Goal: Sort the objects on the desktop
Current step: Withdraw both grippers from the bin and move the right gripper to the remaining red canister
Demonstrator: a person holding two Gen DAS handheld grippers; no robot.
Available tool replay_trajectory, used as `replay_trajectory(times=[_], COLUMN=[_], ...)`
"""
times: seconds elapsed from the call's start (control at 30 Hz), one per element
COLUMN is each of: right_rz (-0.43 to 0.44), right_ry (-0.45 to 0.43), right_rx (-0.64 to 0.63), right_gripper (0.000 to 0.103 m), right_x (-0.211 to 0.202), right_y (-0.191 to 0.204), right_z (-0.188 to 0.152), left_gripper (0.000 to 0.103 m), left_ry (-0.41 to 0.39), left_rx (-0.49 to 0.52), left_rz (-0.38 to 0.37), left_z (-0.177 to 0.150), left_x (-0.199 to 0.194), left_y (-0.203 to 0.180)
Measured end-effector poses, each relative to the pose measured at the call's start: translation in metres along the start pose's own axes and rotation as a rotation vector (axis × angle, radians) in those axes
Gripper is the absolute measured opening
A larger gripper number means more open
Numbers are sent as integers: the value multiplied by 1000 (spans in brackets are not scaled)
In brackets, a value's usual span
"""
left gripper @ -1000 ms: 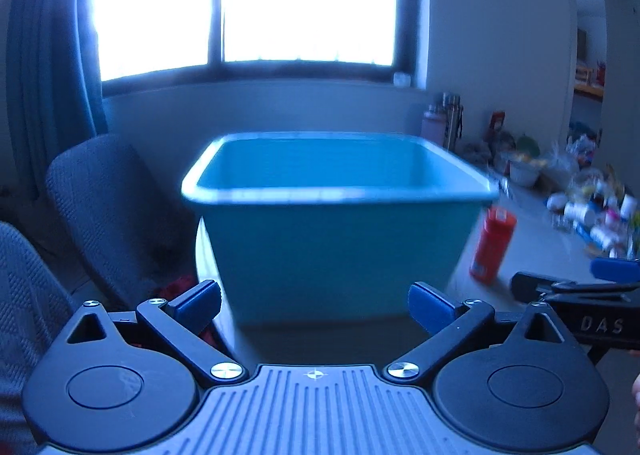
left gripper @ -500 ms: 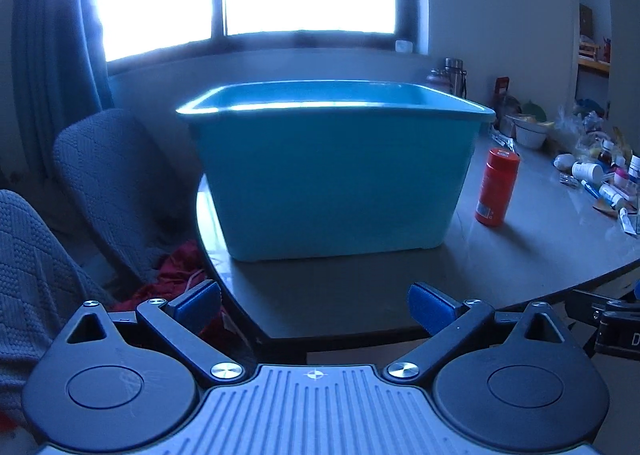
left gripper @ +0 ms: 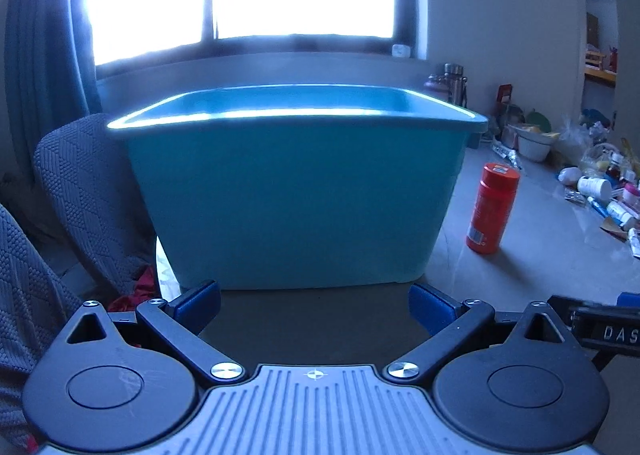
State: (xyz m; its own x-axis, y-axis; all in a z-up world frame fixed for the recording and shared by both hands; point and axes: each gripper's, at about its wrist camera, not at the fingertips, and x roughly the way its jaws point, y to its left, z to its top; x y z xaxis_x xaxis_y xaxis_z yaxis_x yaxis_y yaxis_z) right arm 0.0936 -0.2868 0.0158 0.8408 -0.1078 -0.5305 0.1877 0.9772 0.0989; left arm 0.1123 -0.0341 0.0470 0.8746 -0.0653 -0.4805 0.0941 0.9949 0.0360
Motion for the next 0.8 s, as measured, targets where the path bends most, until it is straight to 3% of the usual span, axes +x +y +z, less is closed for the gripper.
replay_trajectory(times=[0.3,0.8], right_rz=[21,57], right_ry=[-21,-41], right_rx=[-46,-93], right_gripper=[99,99], right_x=[41,97], right_y=[-2,8], right_z=[16,40], left_gripper=[101,101], left_ry=[61,103], left_rx=[-40,-35], left_rz=[83,133], left_z=[4,10], left_x=[32,52], left_y=[-3,-9])
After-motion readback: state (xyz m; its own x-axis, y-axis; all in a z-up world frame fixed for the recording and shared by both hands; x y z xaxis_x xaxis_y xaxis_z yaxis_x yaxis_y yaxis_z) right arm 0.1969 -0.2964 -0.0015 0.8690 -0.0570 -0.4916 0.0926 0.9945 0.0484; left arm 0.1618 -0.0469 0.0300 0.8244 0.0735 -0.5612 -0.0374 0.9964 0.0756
